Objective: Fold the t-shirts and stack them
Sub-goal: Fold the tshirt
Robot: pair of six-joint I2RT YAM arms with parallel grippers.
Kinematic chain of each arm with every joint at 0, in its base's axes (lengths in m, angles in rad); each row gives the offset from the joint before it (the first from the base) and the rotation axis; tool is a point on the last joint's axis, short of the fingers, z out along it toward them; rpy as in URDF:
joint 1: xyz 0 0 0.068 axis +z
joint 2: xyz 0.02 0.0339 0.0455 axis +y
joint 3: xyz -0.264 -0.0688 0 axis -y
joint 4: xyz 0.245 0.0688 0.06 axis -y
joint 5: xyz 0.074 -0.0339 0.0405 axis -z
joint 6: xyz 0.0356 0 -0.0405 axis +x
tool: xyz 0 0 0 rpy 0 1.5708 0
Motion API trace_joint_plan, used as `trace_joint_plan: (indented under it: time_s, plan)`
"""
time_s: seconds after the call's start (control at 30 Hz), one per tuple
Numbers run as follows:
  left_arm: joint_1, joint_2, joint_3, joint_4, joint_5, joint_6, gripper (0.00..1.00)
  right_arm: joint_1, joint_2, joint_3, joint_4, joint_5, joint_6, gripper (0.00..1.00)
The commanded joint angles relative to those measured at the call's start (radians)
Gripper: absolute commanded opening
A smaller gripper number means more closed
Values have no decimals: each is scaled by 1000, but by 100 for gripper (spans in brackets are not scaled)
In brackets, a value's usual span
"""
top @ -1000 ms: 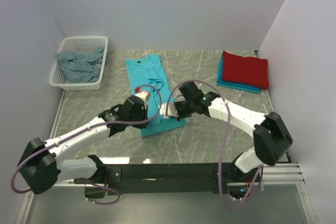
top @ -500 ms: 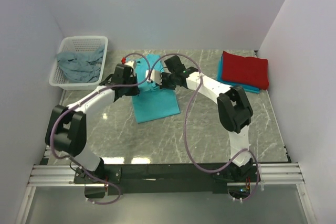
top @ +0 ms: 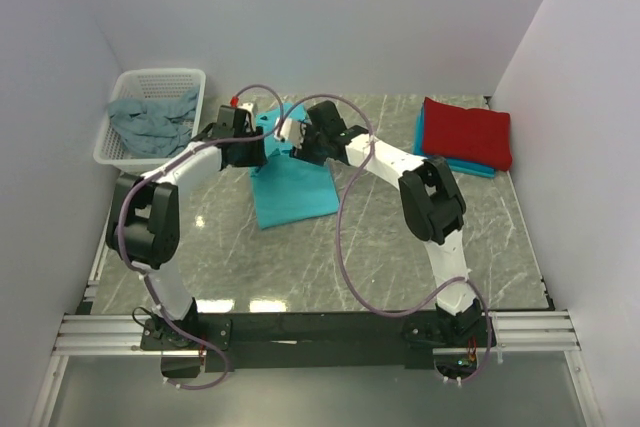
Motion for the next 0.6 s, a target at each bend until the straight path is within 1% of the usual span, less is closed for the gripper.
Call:
trace_joint_plan:
  time_s: [0.0, 0.07, 0.1, 0.13, 0.17, 0.2, 0.23, 0.27, 0.3, 0.33, 0.37, 0.4, 0.43, 0.47, 0.5, 0.53, 0.57]
  plan:
    - [25, 7, 137, -27, -147, 1, 65, -2, 19, 79, 249, 230, 182, 65]
    - [37, -45, 152, 2, -201, 4, 69, -10, 8, 85, 309, 285, 227, 66]
    - [53, -71, 149, 16, -220, 20, 73, -28, -2, 76, 314, 276, 242, 67]
    - [59, -129, 140, 30, -209, 40, 74, -36, -30, 70, 311, 256, 268, 67]
    - [62, -163, 104, 49, -188, 65, 74, -46, -48, 59, 305, 198, 274, 67]
    - [62, -196, 75, 91, -159, 135, 74, -68, -67, 25, 296, 152, 271, 67]
    - [62, -267, 38, 121, -78, 175, 74, -83, -117, 4, 249, 80, 241, 67]
    - [62, -308, -54, 152, -17, 213, 74, -97, -146, -22, 216, 10, 212, 67]
    - [62, -347, -109, 221, 48, 285, 74, -112, -179, -89, 183, -181, 166, 66]
    - [59, -428, -164, 250, 176, 342, 73, -150, -250, -129, 97, -284, 39, 66]
    - [41, -472, -273, 270, 237, 447, 72, -163, -287, -194, 16, -381, -67, 66]
    - [25, -515, -329, 310, 293, 508, 71, -177, -324, -241, -55, -551, -185, 66]
    - [2, -596, -382, 309, 371, 575, 71, -197, -402, -300, -125, -599, -377, 67]
    - [-49, -630, -463, 294, 415, 737, 69, -198, -442, -409, -134, -629, -444, 70]
    - [-83, -660, -501, 251, 439, 811, 66, -197, -475, -458, -147, -634, -504, 73]
    - [-117, -705, -533, 193, 452, 871, 63, -194, -519, -501, -186, -617, -614, 75]
    - [-183, -714, -580, 162, 453, 961, 61, -169, -535, -566, -184, -594, -640, 75]
